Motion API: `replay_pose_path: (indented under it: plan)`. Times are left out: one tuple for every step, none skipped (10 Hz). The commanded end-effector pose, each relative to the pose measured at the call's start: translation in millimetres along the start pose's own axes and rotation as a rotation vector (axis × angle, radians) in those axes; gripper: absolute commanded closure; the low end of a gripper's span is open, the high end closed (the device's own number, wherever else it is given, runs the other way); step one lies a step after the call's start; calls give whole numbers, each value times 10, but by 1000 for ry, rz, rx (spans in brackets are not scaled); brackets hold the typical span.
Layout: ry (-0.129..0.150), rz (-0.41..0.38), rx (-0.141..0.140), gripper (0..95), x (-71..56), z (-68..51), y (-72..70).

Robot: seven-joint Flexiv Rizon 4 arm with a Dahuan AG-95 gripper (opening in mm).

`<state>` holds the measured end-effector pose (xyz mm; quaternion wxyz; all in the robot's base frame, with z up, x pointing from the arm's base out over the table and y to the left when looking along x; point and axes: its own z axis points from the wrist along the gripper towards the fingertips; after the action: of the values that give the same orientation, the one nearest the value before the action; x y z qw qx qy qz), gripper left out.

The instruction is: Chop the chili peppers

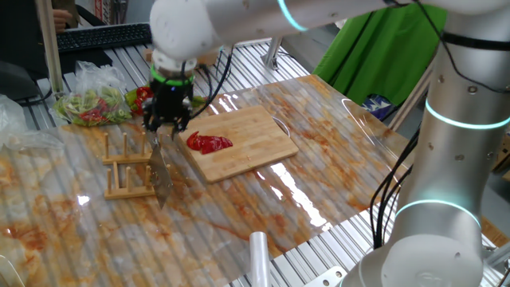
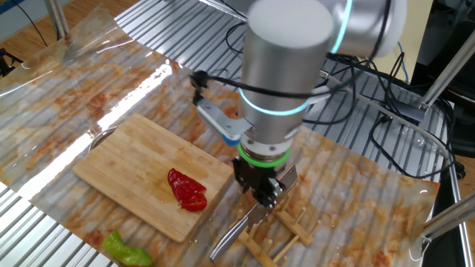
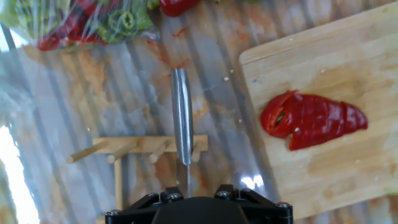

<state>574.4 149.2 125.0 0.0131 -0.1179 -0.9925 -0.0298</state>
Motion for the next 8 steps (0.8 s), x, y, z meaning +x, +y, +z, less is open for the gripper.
replay_pose_path:
  plan:
    - [-5,-78,5,760,-15,-102,-189]
    - [-6,-97,5,760,-38,-113,-265]
    - [-6,-116,4,760,-75,-120,-377]
    - [-9,-123,2,760,-95,-119,-440]
    - [-10,-132,1,760,-117,-113,-492]
    - [-12,-147,-4,760,-167,-88,-586]
    - [-10,-150,-11,760,-202,-68,-655]
    - [-9,-153,-15,760,-227,-52,-705]
